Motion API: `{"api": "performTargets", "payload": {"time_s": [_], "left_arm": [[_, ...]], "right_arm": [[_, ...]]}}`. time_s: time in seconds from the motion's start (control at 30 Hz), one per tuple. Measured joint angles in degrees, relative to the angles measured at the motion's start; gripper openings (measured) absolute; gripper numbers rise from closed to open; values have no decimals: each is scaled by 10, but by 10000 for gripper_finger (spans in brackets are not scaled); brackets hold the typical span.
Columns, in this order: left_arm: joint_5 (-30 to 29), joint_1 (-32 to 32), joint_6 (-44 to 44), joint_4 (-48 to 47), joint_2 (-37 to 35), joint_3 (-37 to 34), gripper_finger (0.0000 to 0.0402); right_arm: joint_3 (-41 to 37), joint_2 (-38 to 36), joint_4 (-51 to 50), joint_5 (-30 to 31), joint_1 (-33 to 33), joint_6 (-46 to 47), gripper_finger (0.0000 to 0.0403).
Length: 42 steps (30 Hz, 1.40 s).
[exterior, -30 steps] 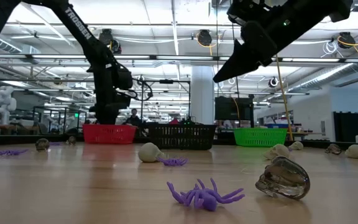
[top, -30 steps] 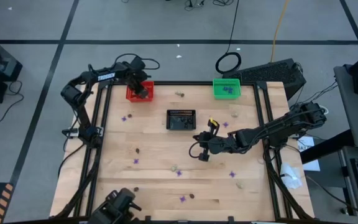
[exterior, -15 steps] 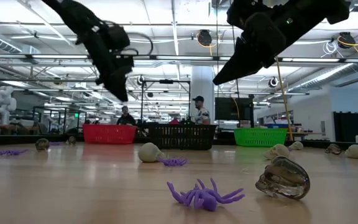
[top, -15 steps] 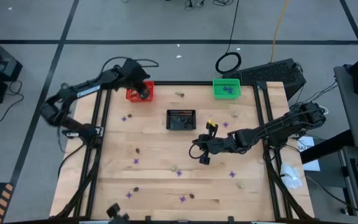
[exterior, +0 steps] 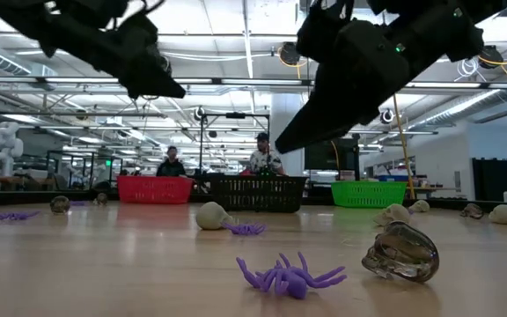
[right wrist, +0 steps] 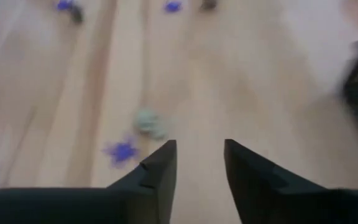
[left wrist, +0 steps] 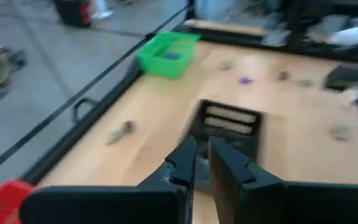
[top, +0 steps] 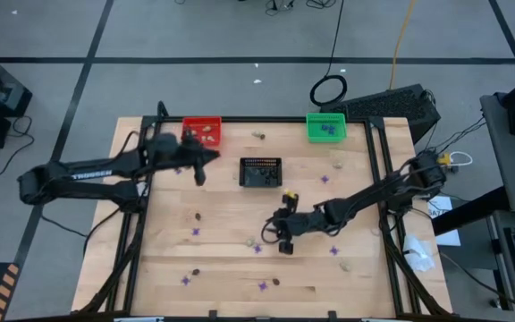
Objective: Sort Halloween decoration
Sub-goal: Put the violet spider toy into the green bin
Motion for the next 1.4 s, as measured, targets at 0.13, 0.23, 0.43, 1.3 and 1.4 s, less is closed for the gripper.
{"api": "performTargets", "payload": {"time_s": [0.13, 0.23, 0.43, 1.3, 1.4], "left_arm": [[-2, -55, -14, 72, -35, -57, 35], [-11, -86, -14, 124, -42, -89, 35], [-46, -122, -9, 150, -42, -109, 35], [-63, -154, -4, 154, -42, -109, 35], [-63, -154, -4, 154, -42, -109, 35]], "right_arm": [[43, 58, 0, -43, 14, 13, 161], [80, 103, -1, -64, 19, 33, 183], [146, 168, -56, -75, 18, 51, 193], [160, 188, -99, -122, 2, 67, 5], [158, 178, -106, -127, 0, 61, 5]]}}
